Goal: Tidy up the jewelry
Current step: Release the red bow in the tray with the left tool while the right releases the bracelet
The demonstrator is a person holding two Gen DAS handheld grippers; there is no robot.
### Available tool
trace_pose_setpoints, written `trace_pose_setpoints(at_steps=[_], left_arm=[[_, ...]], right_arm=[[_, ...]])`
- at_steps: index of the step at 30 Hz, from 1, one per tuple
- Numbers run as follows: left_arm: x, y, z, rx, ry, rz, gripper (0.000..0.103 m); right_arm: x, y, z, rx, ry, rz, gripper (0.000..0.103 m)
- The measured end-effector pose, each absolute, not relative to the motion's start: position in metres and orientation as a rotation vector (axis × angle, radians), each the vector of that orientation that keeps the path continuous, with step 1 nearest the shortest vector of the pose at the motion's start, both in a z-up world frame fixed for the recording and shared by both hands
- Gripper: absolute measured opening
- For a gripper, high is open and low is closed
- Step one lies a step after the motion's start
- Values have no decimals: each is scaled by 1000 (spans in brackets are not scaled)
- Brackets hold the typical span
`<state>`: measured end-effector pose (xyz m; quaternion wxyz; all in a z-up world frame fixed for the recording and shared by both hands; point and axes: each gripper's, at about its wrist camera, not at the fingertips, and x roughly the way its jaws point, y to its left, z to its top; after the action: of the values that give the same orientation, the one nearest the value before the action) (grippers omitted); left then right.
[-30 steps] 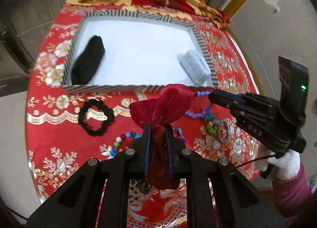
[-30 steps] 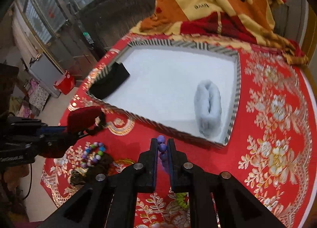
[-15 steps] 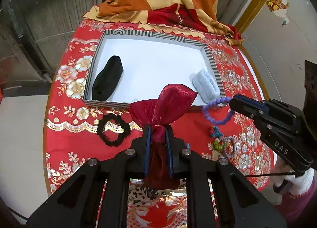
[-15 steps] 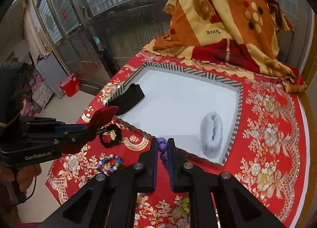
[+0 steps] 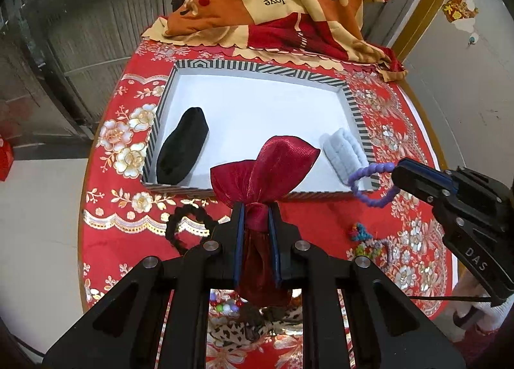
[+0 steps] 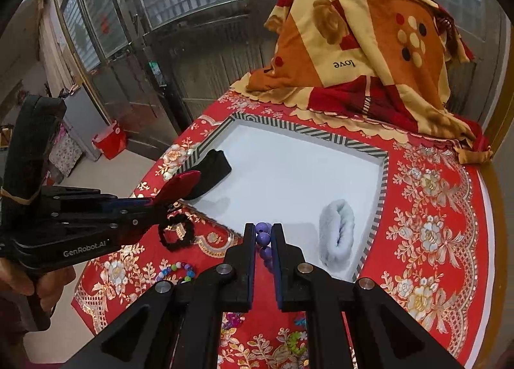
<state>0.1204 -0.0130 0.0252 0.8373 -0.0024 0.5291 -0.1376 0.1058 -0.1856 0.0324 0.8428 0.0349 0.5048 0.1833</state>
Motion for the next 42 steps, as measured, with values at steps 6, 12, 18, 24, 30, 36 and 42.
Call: trace_pose_setpoints(at_steps=[6, 12, 18, 24, 30, 36, 42], left_arm=[[140, -14, 20, -15, 1135, -274, 13], [161, -19, 12, -26, 1149, -262, 13], [185, -22, -3, -47, 1176, -241, 13], [204, -27, -22, -36, 1197, -208, 13], [223, -28, -41, -32, 1223, -168, 13], [235, -34, -58, -4, 1240, -151, 13], [240, -38, -72, 8, 1264, -135, 13]], right_arm=[[120, -187, 30, 78, 1070, 376, 8], [137, -184, 22, 89, 1087, 372, 9], [153, -178, 5, 107, 1115, 376, 8], [169, -168, -16, 162, 1159, 408, 9], [188, -171, -46, 227, 1226, 407, 9], [204, -195, -82, 259, 1298, 320, 9], [208, -197, -95, 214, 1317, 298, 8]])
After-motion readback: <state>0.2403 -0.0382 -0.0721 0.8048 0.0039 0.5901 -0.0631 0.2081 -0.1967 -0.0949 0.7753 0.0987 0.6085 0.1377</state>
